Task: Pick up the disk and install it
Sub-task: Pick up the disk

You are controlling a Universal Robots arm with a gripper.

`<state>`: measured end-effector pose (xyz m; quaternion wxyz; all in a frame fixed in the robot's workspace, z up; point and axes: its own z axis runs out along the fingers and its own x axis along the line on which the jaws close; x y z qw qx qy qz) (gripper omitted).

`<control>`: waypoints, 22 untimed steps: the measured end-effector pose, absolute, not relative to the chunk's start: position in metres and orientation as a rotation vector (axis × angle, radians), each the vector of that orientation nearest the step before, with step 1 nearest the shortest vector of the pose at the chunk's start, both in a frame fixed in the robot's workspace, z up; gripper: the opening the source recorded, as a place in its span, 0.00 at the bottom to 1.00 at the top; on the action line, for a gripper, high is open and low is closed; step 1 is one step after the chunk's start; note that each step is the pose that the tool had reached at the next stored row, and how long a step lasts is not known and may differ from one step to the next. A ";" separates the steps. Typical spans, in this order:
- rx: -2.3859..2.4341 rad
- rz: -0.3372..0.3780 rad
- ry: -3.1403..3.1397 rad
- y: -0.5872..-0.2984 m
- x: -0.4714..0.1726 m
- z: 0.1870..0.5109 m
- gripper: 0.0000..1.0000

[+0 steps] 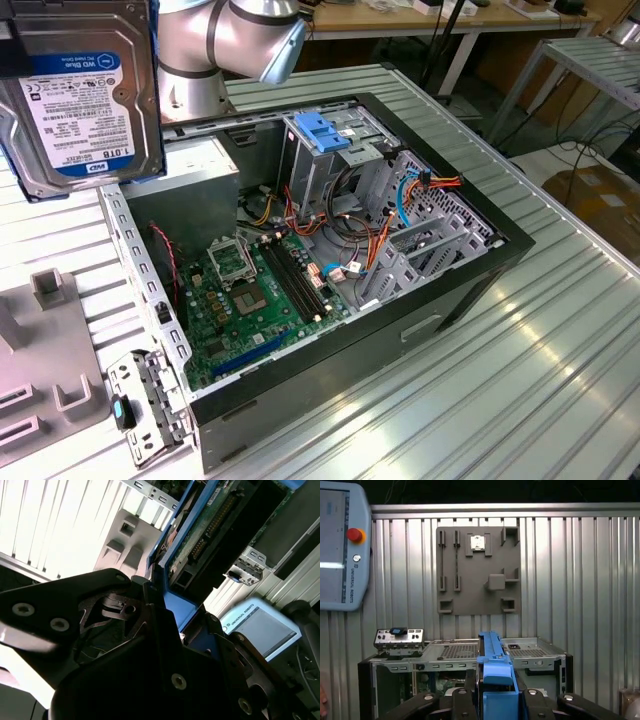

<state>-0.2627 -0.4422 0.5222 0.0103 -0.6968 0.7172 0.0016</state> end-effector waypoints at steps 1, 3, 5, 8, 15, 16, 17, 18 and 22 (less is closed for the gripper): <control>-2.175 0.005 2.238 -0.442 -0.262 0.522 0.37; -2.175 0.005 2.239 -0.443 -0.260 0.522 0.37; -2.174 0.005 2.239 -0.444 -0.258 0.522 0.37; -2.174 0.005 2.239 -0.444 -0.254 0.522 0.37; -2.173 0.005 2.240 -0.446 -0.246 0.521 0.37; -2.173 0.005 2.240 -0.446 -0.245 0.521 0.37; -2.173 0.005 2.240 -0.446 -0.244 0.521 0.37; -2.173 0.005 2.240 -0.447 -0.243 0.521 0.37; -2.172 0.005 2.241 -0.448 -0.237 0.520 0.37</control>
